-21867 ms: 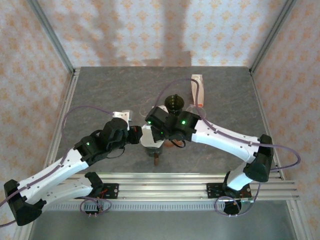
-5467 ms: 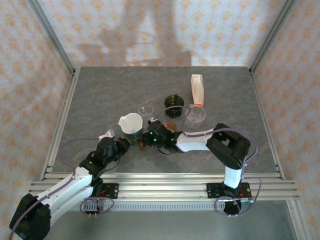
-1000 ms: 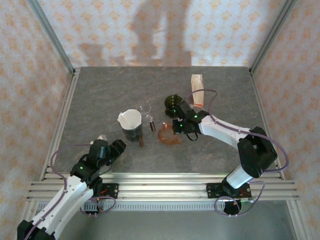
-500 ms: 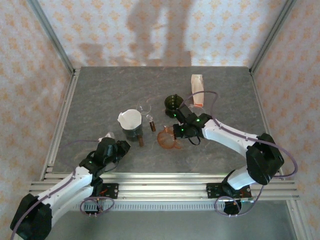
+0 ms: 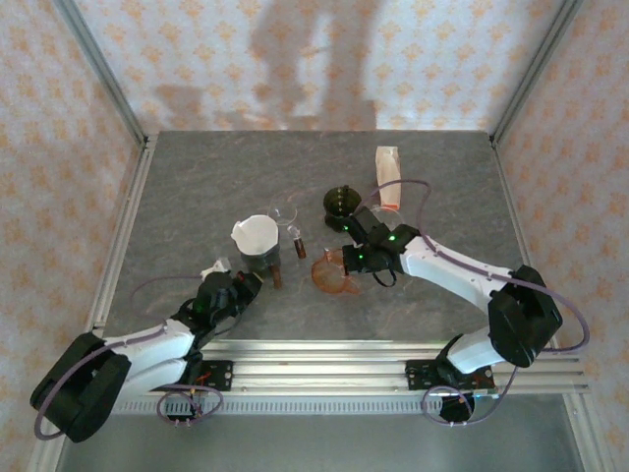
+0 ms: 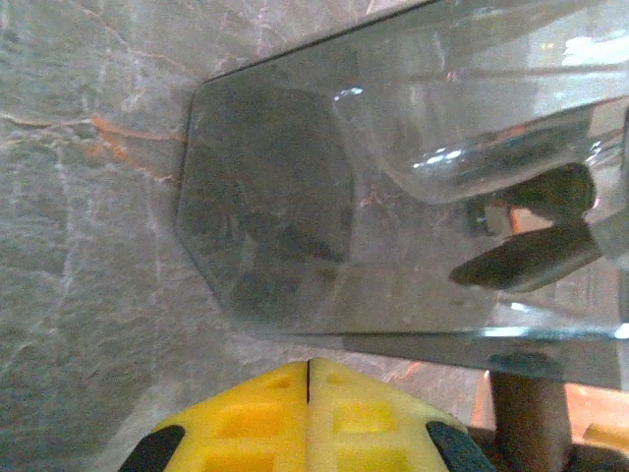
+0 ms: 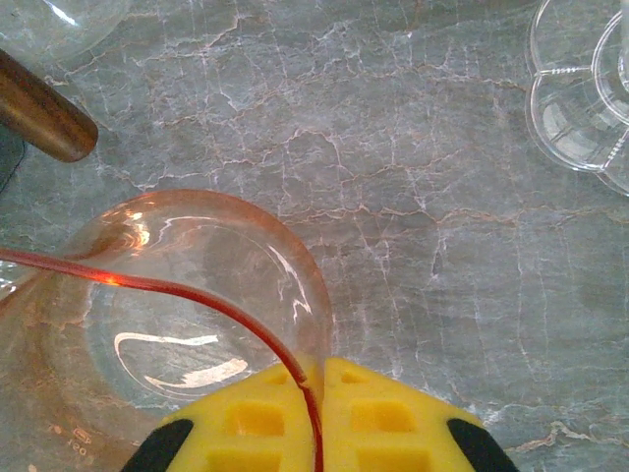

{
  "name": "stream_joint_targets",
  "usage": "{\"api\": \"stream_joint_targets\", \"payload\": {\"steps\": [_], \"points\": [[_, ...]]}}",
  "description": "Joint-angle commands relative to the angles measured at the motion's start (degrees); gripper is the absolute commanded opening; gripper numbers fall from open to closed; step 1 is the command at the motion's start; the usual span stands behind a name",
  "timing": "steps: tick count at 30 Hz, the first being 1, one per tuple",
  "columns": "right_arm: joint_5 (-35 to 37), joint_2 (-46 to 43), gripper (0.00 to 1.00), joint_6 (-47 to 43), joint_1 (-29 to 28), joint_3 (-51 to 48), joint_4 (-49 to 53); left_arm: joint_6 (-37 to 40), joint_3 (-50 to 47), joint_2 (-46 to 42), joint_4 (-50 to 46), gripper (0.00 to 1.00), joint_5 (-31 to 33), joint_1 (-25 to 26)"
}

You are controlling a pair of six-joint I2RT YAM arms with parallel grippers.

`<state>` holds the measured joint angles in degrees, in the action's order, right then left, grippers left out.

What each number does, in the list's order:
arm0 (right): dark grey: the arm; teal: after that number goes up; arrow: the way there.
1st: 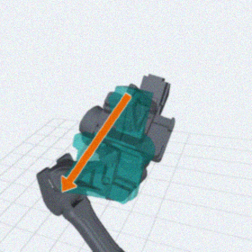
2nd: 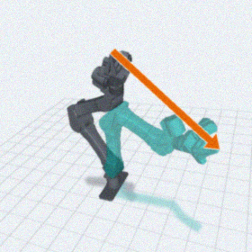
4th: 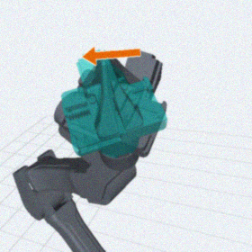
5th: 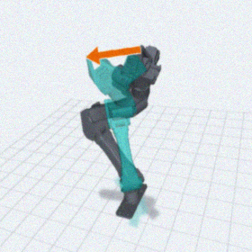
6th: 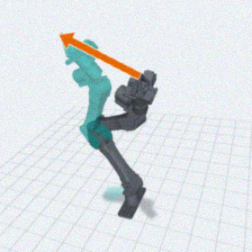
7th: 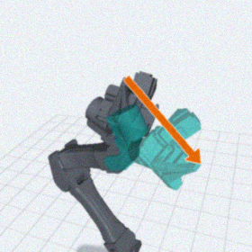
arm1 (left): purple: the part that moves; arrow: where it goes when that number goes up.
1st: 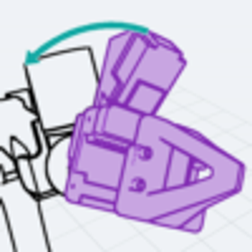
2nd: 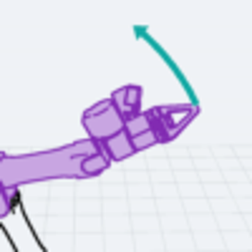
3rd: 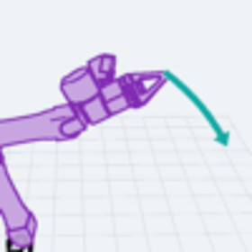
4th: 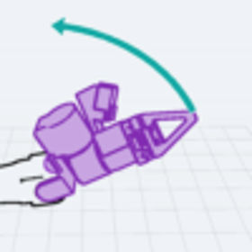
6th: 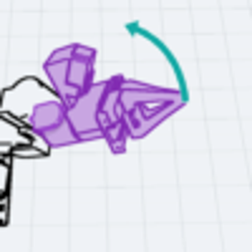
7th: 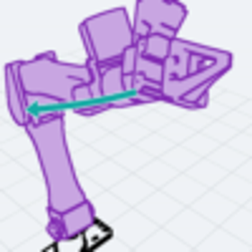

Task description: Place the coffee filter in the dripper

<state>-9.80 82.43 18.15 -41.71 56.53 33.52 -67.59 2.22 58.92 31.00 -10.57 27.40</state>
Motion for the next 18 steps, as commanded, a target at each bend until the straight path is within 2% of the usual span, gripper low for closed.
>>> {"api": "stream_joint_targets", "payload": {"steps": [1,12,18], "points": [[1.83,-2.26,0.07,0.71,-0.30,-0.38,0.45,-0.57,-0.04,3.43,10.27,0.00,1.80,0.27],[0.83,-3.94,0.07,1.35,-0.37,-1.68,1.50,-1.13,1.67,18.57,23.31,0.00,3.02,-0.20],[-0.43,-4.94,0.07,1.10,-0.52,-1.61,3.35,-3.17,1.75,30.19,37.08,0.00,1.87,-1.57]]}}
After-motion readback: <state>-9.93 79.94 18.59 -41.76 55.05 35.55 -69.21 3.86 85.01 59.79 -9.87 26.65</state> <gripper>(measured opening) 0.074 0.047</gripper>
